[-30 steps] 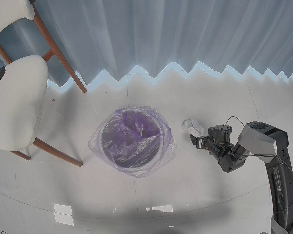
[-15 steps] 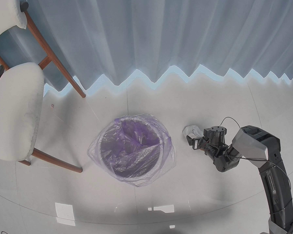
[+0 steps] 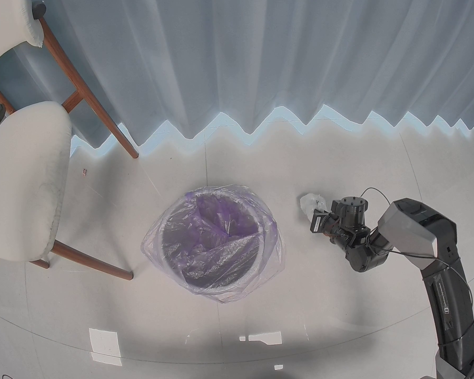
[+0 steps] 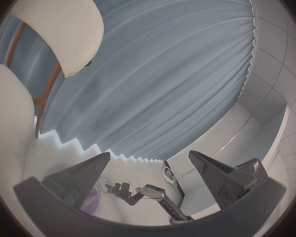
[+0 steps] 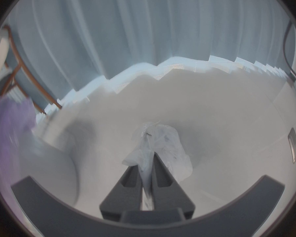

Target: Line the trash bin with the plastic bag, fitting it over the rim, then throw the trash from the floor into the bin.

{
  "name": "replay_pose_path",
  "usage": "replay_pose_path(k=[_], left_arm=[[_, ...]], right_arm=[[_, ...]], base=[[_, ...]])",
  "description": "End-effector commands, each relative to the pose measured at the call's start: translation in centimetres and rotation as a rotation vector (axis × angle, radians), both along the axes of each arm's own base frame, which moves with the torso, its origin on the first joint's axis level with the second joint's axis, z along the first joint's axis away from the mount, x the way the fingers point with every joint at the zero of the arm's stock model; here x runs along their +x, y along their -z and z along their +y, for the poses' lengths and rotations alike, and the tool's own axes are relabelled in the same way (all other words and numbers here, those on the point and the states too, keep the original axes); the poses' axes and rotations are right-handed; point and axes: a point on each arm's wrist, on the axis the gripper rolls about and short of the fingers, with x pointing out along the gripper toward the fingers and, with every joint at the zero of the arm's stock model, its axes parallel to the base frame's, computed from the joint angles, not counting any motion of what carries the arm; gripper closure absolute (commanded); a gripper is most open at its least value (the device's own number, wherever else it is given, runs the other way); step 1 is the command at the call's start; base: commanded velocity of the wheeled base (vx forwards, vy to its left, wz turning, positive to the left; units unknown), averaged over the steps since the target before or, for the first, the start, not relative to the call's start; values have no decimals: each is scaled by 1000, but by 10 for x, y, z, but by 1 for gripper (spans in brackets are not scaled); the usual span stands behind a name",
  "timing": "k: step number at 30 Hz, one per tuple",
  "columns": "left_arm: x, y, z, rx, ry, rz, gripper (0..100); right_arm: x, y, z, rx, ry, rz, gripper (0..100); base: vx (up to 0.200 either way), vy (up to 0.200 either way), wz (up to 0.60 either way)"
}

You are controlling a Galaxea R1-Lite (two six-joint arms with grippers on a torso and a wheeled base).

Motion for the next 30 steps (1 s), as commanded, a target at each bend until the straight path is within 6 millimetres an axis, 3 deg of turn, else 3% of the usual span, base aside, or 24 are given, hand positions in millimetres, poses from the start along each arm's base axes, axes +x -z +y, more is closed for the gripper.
replay_pose_path(k=[1,2,5,6,7,9,10,12,14,21,28,30], left_arm=[[-1,-1,0,1,-1,-6,0],[-1,-1,0,1,-1,-6,0],[-2,-1,0,1,1,-6,0],[-2,-1,0,1,1,-6,0],[-2,-1,0,1,2,-7,0],[-3,-1,-1,2,2,-10,0],[-6,-2,-1,4,4,-19,0],[-8,-2,-2,8,11,-25,0],[-8,-2,-2,12,15,-25,0],[-13,-2,-3,29,43,-22,0],[-12,-1,-3,29,43,-17,0],[-12,-1,-3,29,43,-17,0]], right_arm=[[-19,-95,1,156,-12,-123,100],[-25,-106,4,175,-23,-131,100],[-76,-166,15,308,-106,-151,100],[-78,-170,16,316,-113,-154,100],[-113,-192,28,395,-203,-133,100],[-139,-205,36,436,-268,-109,100],[-163,-213,43,454,-320,-80,100],[-181,-216,51,454,-355,-61,100],[-185,-215,54,454,-365,-56,100],[-211,-194,92,453,-496,-6,100],[-210,-178,123,456,-556,-40,100],[-202,-160,137,444,-542,-48,100]], base=[[0,0,0],[0,0,0],[0,0,0],[0,0,0],[0,0,0],[0,0,0],[0,0,0],[0,0,0],[0,0,0],[0,0,0],[0,0,0],[0,0,0]])
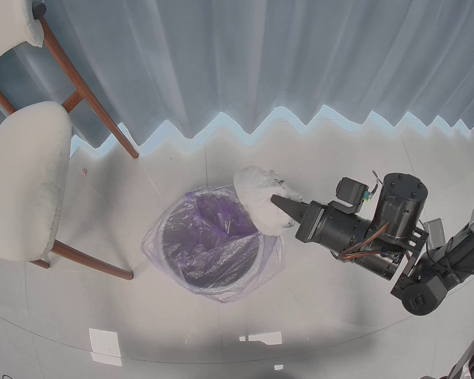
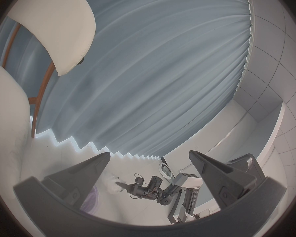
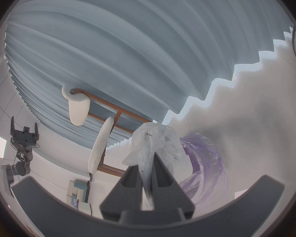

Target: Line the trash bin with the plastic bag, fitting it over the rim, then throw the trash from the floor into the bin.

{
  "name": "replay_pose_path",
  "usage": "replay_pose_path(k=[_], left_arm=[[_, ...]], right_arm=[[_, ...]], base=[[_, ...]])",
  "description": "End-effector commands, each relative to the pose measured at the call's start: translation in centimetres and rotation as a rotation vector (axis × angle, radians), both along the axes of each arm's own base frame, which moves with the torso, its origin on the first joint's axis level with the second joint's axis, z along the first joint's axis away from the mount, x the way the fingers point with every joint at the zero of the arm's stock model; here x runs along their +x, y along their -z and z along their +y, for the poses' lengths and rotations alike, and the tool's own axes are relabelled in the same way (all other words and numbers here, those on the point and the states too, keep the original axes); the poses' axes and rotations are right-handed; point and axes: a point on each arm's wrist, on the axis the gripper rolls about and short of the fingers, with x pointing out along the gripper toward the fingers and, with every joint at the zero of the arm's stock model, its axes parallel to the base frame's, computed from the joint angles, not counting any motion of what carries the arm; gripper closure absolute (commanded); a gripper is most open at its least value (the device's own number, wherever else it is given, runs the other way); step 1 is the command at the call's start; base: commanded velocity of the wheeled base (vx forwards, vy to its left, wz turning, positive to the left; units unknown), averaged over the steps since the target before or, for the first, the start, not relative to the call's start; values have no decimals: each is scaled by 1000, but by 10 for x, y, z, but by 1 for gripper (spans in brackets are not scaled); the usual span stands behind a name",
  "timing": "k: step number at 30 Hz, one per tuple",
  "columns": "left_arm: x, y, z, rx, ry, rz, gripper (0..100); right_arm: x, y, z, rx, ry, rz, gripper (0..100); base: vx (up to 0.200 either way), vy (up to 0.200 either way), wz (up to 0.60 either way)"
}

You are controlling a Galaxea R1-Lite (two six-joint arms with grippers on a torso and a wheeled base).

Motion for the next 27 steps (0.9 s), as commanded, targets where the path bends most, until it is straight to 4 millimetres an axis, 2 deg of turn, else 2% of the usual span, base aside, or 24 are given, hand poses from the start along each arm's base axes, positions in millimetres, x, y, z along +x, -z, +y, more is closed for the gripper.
replay_pose_path(k=[1,10,19,24,27], left_arm=[[-1,0,0,0,0,-1,0],[0,0,0,-1,-4,-1,0],[1,2,0,-1,1,8,0],[1,2,0,-1,1,8,0],[0,2,0,-1,1,6,0]], right_arm=[[9,35,29,-33,-5,14,100],[35,87,57,-62,35,-167,100],[48,84,77,-25,31,-223,100],[58,92,85,-23,30,-227,100],[63,106,88,-37,30,-214,100]], base=[[0,0,0],[0,0,0],[0,0,0],[0,0,0],[0,0,0]])
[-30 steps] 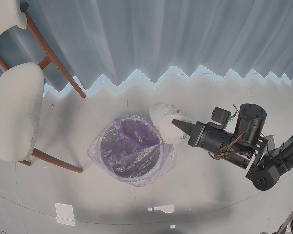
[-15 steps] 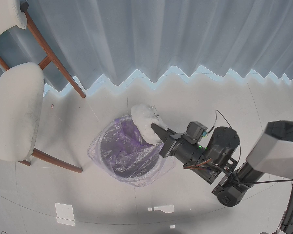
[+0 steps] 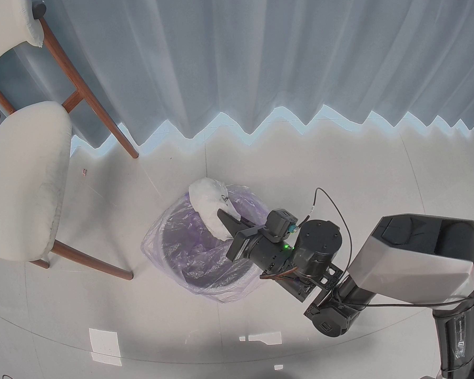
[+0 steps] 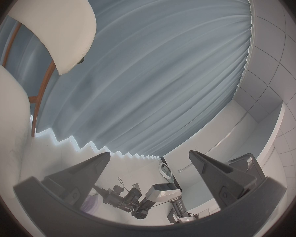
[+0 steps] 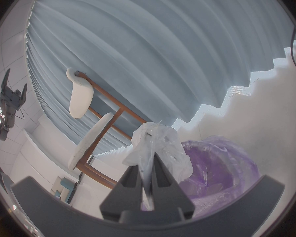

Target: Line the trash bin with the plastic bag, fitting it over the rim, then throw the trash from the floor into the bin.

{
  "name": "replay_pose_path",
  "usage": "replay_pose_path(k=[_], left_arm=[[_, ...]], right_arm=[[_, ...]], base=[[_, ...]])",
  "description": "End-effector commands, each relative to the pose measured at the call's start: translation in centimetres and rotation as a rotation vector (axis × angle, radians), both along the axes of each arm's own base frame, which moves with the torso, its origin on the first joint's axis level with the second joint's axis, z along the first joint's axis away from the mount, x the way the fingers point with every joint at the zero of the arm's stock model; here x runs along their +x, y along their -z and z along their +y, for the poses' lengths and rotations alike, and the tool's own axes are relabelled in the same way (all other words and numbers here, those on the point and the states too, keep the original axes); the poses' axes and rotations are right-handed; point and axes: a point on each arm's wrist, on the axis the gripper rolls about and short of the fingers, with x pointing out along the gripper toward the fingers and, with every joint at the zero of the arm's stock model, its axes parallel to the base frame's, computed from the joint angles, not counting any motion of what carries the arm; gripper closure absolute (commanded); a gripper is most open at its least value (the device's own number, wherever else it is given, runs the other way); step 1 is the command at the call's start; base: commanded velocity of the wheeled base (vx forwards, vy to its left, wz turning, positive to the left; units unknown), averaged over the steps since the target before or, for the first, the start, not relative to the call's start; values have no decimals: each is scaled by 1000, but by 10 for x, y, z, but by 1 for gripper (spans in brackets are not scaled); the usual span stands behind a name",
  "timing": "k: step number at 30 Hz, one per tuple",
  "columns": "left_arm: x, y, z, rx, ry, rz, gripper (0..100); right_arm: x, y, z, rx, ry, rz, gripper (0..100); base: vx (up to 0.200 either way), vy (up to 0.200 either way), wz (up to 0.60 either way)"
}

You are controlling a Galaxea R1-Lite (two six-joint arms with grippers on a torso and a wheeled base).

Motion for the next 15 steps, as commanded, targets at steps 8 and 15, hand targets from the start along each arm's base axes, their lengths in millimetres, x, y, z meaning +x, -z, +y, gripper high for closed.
replay_pose_path(k=[8,15], left_arm=[[1,1,0,0,1,4,0],[0,0,0,1,2,1,0]], right_arm=[[13,47,18,-53,-15,72,100],[-1,67,32,-105,-52,141,100]], base=[[0,0,0],[0,0,0]])
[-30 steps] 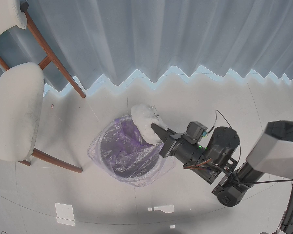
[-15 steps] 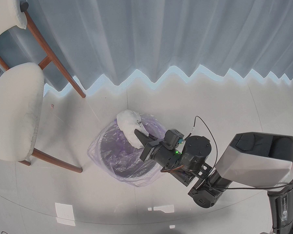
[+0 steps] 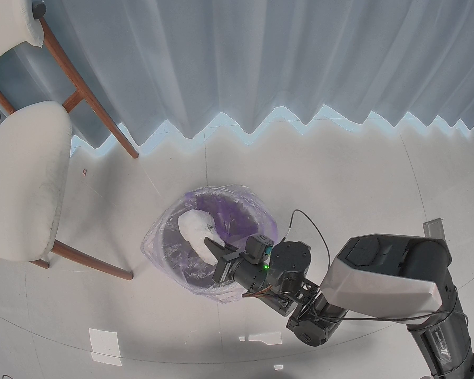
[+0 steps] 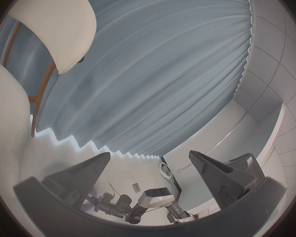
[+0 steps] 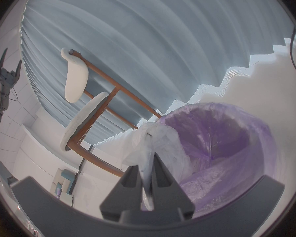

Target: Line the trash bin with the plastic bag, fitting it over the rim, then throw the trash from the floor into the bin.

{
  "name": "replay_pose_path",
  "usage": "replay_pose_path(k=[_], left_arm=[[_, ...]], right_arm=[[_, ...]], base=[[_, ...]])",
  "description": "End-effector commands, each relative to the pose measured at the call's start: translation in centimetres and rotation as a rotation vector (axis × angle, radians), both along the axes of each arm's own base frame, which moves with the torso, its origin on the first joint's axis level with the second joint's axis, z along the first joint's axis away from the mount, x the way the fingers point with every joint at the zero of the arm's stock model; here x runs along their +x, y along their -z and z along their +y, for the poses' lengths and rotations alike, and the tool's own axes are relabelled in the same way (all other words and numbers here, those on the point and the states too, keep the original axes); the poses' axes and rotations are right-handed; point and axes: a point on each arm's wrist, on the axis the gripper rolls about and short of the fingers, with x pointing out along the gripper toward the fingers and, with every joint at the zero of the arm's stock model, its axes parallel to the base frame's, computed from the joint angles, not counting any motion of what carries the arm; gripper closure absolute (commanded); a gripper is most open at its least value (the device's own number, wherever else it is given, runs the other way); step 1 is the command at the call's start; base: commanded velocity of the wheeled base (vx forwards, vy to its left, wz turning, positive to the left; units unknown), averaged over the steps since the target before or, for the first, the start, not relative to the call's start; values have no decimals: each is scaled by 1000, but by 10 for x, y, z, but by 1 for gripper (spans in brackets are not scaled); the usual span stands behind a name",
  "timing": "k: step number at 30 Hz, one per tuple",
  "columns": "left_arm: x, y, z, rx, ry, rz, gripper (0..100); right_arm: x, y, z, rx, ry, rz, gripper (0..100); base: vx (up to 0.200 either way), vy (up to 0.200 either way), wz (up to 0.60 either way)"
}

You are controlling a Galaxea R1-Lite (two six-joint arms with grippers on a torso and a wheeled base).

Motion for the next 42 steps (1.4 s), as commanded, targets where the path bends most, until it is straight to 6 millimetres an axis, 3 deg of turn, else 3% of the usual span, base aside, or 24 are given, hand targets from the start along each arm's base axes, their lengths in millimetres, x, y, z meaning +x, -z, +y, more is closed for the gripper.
replay_pose_path(k=[1,9,12,15,21,23,28,35,41,42], left_arm=[[0,0,0,0,0,0,0],[0,0,0,0,0,-1,0],[0,0,0,0,0,0,0],[0,0,0,0,0,0,0],[0,0,0,0,0,-1,0],[0,0,0,0,0,0,0],[0,1,0,11,16,4,0],[-3,0,-1,15,18,-5,0],[-3,0,-1,15,18,-5,0],[-3,0,-1,15,18,-5,0]], right_arm=[[-10,19,10,-38,-27,53,100],[-45,34,29,-71,-109,133,100],[-47,34,31,-56,-114,144,100],[-41,26,28,-34,-100,126,100],[-18,-21,2,44,-4,38,100],[-12,-28,-7,47,24,24,100],[-6,-22,-14,23,52,17,100],[6,-1,-7,-14,69,0,100],[9,4,-9,-17,84,4,100],[9,4,-9,-17,84,4,0]], base=[[0,0,0],[0,0,0],[0,0,0],[0,0,0],[0,0,0],[0,0,0],[0,0,0],[0,0,0],[0,0,0],[0,0,0]])
